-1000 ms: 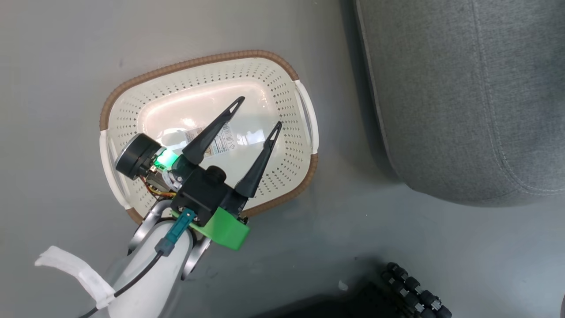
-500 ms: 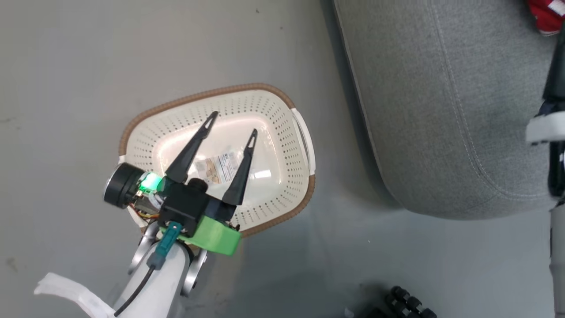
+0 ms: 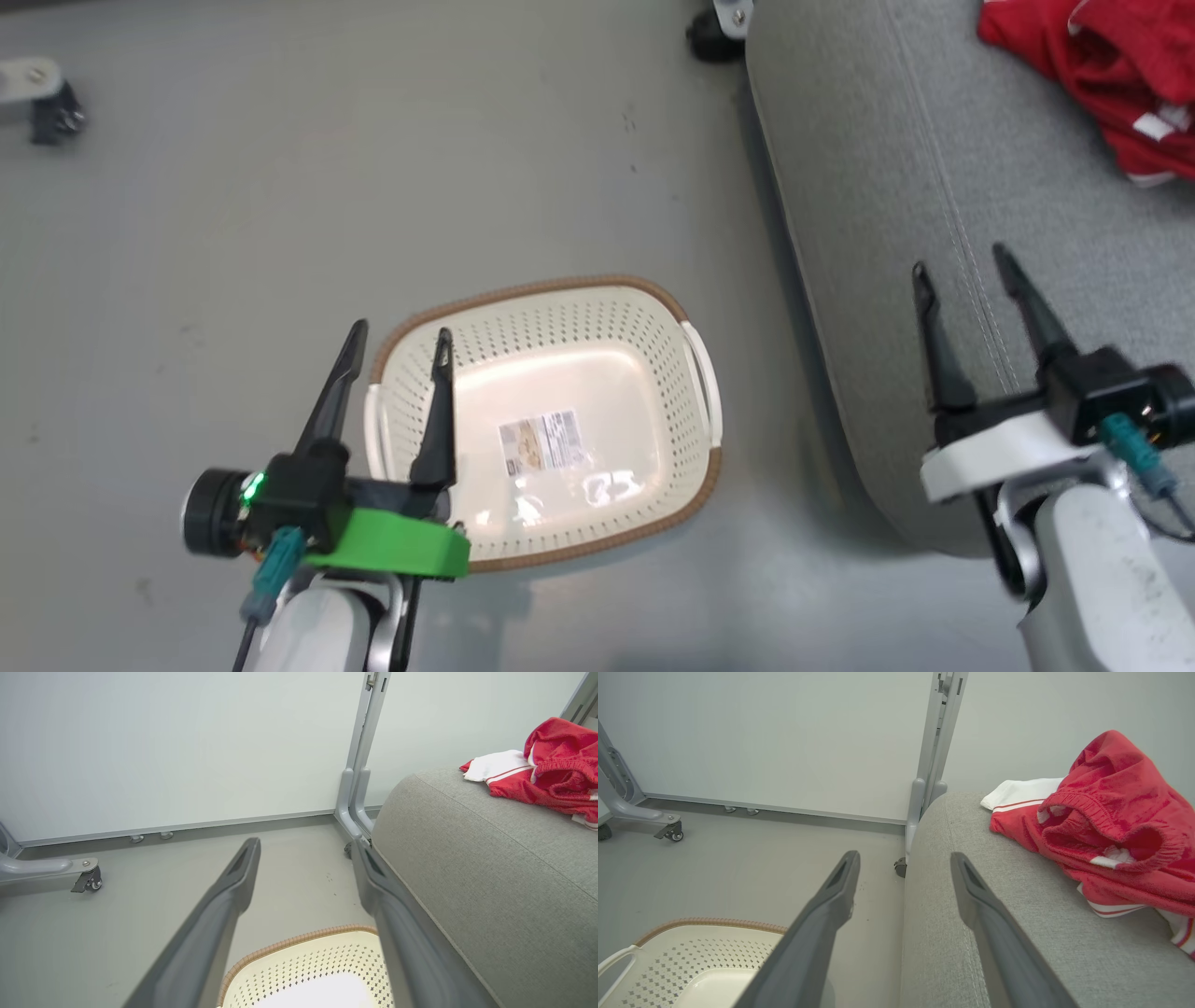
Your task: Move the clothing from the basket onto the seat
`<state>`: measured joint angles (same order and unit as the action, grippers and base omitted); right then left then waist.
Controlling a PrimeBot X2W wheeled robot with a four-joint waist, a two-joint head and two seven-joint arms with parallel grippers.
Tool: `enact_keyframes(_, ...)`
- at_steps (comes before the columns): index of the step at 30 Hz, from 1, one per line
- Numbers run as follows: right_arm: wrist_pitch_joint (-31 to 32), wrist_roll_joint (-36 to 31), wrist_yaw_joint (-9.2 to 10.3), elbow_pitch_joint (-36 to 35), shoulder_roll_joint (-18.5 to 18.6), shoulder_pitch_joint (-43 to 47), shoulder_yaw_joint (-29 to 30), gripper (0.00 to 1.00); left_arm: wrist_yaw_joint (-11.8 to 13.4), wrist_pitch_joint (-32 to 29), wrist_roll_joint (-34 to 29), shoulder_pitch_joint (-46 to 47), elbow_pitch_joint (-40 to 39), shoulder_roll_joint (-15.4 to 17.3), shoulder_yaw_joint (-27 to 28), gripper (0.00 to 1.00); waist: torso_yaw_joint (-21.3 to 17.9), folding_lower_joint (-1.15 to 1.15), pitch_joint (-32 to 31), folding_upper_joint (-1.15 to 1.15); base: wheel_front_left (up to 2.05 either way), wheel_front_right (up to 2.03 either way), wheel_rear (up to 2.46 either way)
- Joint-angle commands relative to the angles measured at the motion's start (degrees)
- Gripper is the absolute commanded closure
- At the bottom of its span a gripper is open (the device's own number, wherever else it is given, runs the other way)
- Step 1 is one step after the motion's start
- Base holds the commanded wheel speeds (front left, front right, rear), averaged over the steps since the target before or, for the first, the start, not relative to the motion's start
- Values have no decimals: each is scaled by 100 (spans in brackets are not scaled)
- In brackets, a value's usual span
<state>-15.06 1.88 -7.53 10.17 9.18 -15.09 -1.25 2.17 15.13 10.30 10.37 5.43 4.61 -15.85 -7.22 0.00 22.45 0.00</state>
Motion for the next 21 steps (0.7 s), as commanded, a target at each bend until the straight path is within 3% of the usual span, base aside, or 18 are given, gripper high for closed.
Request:
enact_keyframes(1, -17, -1, 8, -19, -39, 218, -75, 0, -14, 1, 33, -229, -47, -38, 123, 0, 583, 0, -818, 0, 0, 0, 0)
enact_keyframes(13, -17, -39, 8, -469, -400, 1466, -646, 0, -170, -1, -147, -1432, 54, -135, 795, 0, 852, 0, -2092, 0, 0, 0, 0)
enact_keyframes(21, -17, -71, 8, -610, -565, 2175, -361, 0, -283, -1, -560, -2021, -242, -141, 1006, 0, 775, 0, -2492, 0, 0, 0, 0)
